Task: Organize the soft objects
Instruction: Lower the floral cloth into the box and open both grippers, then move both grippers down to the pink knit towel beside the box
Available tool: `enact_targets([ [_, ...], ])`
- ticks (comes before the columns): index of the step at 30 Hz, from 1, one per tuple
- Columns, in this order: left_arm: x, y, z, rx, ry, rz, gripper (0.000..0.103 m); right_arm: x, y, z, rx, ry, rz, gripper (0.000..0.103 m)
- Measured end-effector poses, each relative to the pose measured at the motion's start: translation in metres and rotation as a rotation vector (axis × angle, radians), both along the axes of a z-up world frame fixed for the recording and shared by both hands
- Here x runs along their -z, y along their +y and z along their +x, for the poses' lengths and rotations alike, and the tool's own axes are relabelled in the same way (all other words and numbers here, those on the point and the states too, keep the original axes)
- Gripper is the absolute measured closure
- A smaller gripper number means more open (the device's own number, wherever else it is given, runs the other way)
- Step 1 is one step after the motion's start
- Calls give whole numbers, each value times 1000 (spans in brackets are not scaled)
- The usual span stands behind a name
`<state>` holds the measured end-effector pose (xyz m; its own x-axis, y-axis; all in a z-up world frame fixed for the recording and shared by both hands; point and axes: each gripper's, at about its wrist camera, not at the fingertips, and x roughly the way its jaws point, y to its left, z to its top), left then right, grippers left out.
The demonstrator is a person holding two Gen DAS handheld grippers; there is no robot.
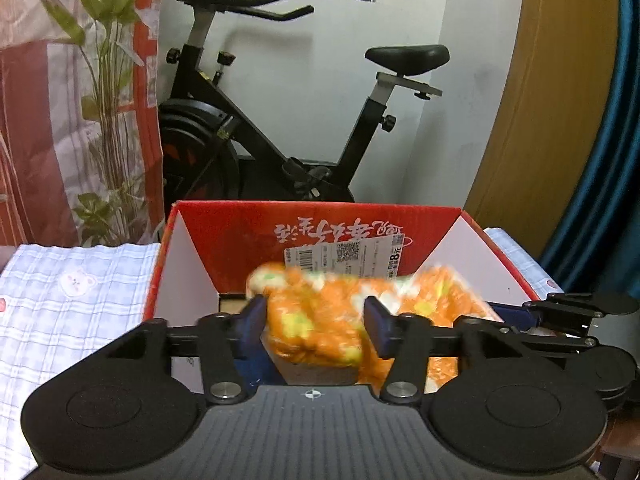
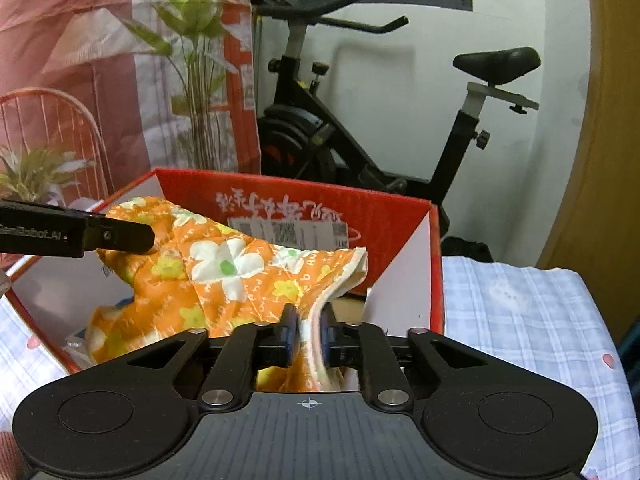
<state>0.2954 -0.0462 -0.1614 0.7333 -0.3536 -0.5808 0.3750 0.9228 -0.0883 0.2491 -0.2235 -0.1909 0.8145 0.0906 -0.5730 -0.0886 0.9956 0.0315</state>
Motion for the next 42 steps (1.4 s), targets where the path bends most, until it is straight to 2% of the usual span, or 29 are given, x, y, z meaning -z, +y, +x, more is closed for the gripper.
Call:
enact_targets([
  [4,-7,5,-7,-7,-5,11,45,-5,1,-6,4,-10,1,71],
  [6,-13,9,-14,-10,-8,10,45,-10,0,-10,11,-21,1,68],
  [14,-32,26,-61,-11,-26,-3,45,-31,-1,-46,16,-63,45,67],
  [21,-34,43,-118,-5,-29,-21,45,-40,8,-92,3,-99,87,67],
  [29,-4,59,-169,-7,17,-46,45,-28,23,-147,-40,-84,133,67],
  [34,24,65,-181,-32,71,-67,44,-6,29,-180,-35,-31,177,67],
  [42,50,71,-189,-64,124,-104,44,25,40,-231,-10,19,169,67],
])
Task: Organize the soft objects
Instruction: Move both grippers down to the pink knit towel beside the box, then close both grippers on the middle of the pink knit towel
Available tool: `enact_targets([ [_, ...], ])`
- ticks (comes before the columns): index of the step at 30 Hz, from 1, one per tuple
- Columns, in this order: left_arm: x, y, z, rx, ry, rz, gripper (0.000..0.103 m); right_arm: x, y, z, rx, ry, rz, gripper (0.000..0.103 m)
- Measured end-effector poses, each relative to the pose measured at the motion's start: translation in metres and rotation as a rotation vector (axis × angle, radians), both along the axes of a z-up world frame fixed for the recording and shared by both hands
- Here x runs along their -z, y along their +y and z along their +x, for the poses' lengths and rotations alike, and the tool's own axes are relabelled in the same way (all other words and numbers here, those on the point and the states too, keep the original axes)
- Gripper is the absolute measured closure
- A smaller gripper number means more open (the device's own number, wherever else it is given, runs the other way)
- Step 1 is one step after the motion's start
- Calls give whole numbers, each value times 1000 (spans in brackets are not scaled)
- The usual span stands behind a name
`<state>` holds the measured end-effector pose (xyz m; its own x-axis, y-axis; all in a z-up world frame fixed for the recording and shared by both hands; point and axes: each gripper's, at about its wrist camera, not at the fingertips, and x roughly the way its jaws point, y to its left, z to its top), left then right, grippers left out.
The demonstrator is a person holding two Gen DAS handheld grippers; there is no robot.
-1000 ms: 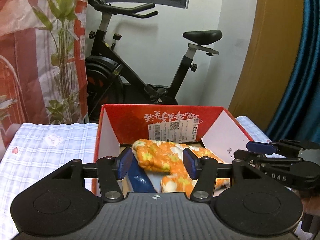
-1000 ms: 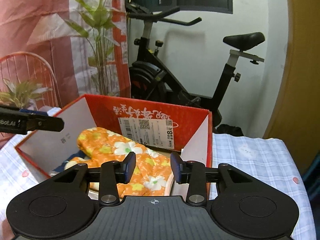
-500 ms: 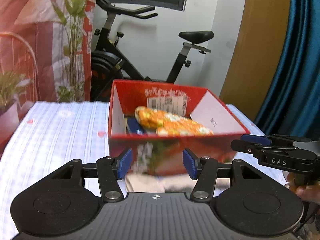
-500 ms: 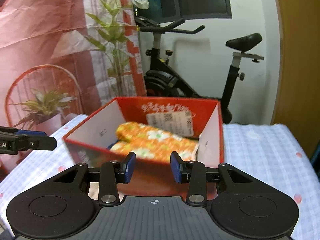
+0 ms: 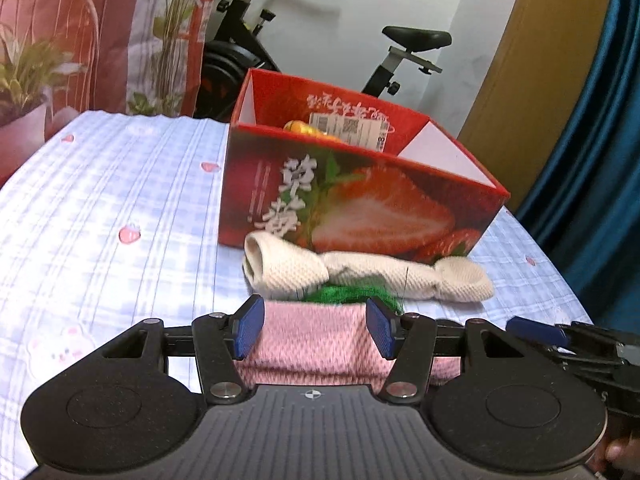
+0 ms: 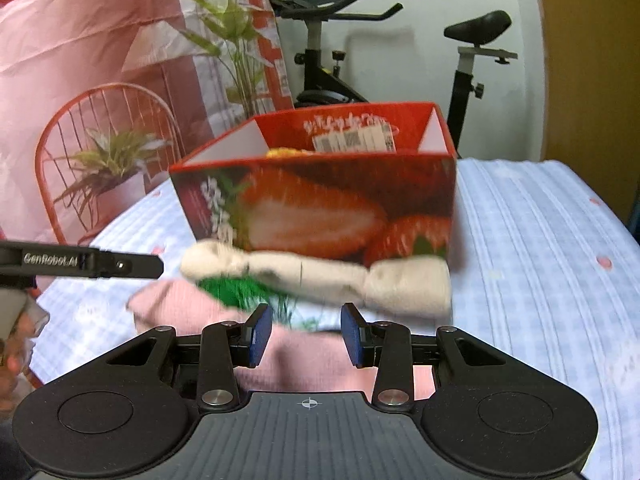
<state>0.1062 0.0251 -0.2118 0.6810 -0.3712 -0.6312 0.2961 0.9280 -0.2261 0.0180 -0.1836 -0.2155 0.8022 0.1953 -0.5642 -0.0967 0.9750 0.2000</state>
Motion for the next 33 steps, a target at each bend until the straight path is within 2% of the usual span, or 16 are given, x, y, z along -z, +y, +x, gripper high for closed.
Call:
enact_targets([
  [2,4,0,-2,-1,-2,4,44,4,0,-7,8,8,-8,66],
  [4,9,-1,-6,-6,6,1,44,8,1,-13,24,11,-20,59],
  [6,14,-2,-7,-13,15,-13,44,13,-3,-17,51,16,-18,56],
  [11,19,-4,-10,-21,9,-24,43,28,-12,-13,107,69,1,52],
  [13,21,-3,-12,-22,7,-26,41,32,-15,-12,124,76,-1,43],
  [15,24,-2,-14,-33,16,-40,38,37,-17,-10,137,78,0,39],
  [22,32,-6,-22,-3,16,-55,35,50,-24,-3,146,93,37,31],
  [26,35,-6,-20,3,23,-77,35,56,-27,1,159,97,72,30],
  [29,35,-9,-22,21,21,-83,42,57,-27,2,157,96,80,29],
  [30,35,-8,-23,26,18,-85,48,58,-27,2,157,97,84,30],
  [33,34,-10,-24,34,11,-85,57,58,-29,2,149,97,101,35],
])
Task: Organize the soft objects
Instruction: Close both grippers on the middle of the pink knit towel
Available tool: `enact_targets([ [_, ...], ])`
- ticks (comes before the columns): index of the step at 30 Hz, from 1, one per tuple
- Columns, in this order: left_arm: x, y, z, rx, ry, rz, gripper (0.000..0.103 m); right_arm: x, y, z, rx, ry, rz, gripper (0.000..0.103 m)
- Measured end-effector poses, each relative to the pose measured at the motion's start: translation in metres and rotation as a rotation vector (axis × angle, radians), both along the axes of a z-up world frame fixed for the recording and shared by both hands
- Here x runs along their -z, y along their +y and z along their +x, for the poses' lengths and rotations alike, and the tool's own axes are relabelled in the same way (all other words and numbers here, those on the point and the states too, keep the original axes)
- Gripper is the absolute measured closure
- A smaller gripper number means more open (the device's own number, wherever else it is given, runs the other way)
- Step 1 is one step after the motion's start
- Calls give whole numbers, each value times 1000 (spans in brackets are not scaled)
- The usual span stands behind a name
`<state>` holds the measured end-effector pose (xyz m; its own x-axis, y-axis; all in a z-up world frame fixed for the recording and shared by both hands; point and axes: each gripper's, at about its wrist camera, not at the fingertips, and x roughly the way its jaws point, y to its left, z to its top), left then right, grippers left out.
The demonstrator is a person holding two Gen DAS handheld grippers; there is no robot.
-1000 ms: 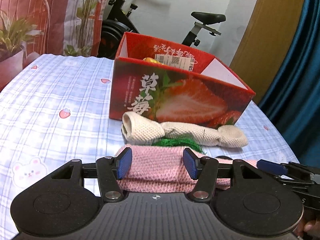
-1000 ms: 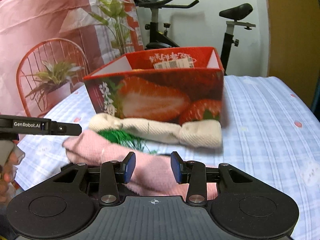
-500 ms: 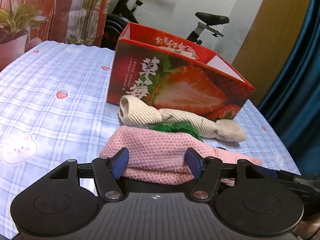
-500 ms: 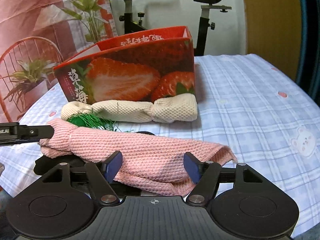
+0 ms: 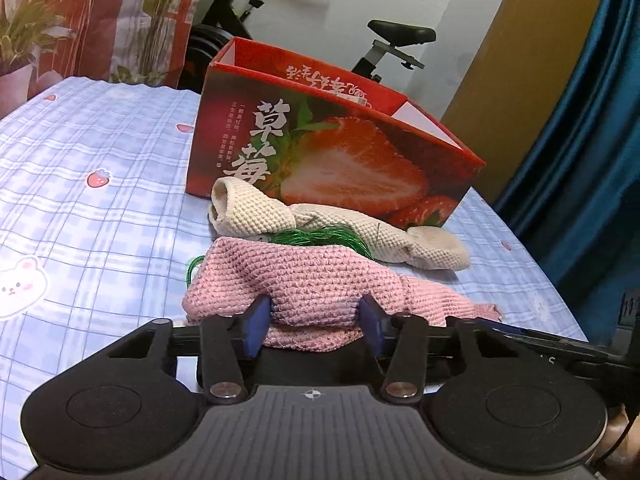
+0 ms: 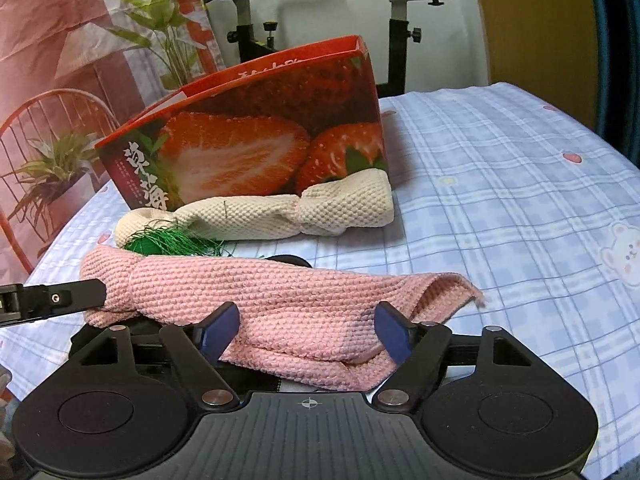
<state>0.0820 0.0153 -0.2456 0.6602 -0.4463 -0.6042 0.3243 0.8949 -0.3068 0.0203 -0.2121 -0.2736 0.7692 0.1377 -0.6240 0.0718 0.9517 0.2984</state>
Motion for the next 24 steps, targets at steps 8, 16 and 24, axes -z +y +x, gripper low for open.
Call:
enact_targets([
  [8,-2,-1,-4,1,-23,14,71,2,0,2,-20,-10,59,53],
  [16,-17,-7,-16,18,-90,30,78,-4,4,0,-53,-38,85,84],
  [24,-16,-7,-14,6,-93,31,79,-20,6,-9,-53,-129,44,89],
])
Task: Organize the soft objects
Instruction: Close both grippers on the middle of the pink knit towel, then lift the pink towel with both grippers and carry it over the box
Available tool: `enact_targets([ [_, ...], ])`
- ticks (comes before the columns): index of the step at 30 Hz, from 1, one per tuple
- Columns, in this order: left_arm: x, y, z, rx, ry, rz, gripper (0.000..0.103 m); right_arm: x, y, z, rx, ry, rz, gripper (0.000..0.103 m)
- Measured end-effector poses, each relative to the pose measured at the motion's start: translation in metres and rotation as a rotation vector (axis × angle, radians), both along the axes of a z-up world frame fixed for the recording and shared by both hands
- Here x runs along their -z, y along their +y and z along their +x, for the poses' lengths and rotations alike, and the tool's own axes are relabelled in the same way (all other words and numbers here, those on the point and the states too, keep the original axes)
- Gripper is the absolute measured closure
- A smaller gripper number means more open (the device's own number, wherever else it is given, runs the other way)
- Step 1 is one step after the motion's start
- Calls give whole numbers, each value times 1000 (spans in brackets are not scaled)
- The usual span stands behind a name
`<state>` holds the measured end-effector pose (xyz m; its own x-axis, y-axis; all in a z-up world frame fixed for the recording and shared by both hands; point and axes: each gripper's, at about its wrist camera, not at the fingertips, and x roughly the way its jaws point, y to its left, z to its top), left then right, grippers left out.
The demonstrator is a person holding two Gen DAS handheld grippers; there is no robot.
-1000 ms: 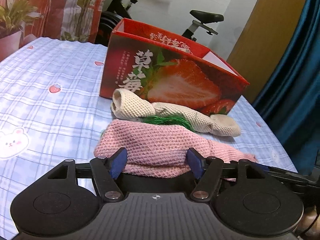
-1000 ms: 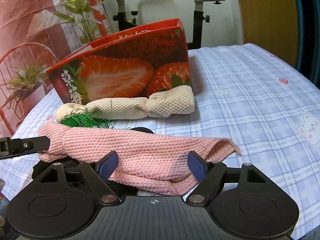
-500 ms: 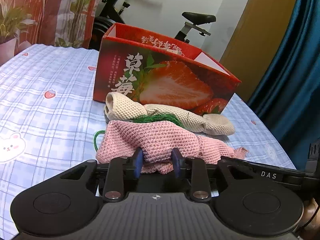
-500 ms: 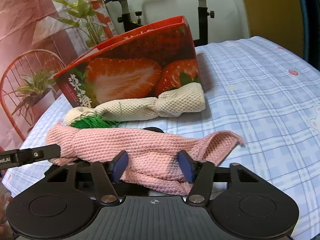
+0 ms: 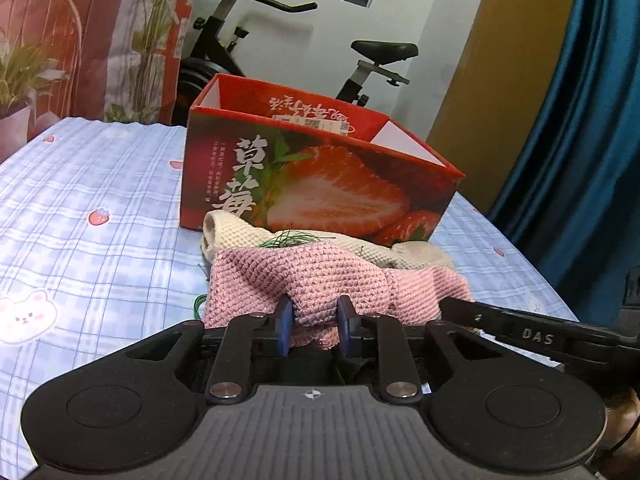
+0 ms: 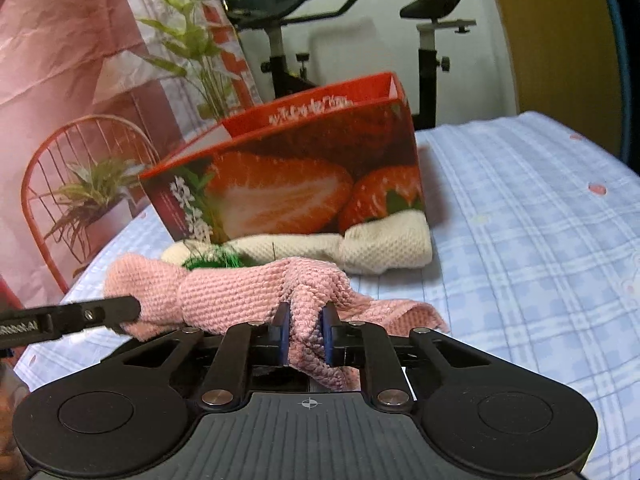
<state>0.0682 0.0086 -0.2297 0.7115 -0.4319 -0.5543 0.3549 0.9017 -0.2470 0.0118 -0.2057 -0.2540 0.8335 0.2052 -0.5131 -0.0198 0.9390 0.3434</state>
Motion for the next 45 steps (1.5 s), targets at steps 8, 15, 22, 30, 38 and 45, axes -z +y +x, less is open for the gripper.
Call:
enact_targets([
  [8,-4,0,-3,-16,-22,-1,79,-10,2,-6,-9,-56,-8,89],
  [15,-6,2,-5,-25,-41,-6,79,-14,6,-11,-15,-79,-16,89],
  [22,-11,4,-7,-26,-67,-19,79,-20,7,-14,-18,-112,-20,89],
  [30,-27,3,-7,-21,-126,-17,79,-33,6,-15,-21,-159,-16,89],
  [38,-49,1,4,-20,-173,-37,79,-54,0,-3,-24,-214,-22,89],
  [45,-71,-2,22,-30,-221,-58,79,-78,-5,15,-34,-271,-39,89],
])
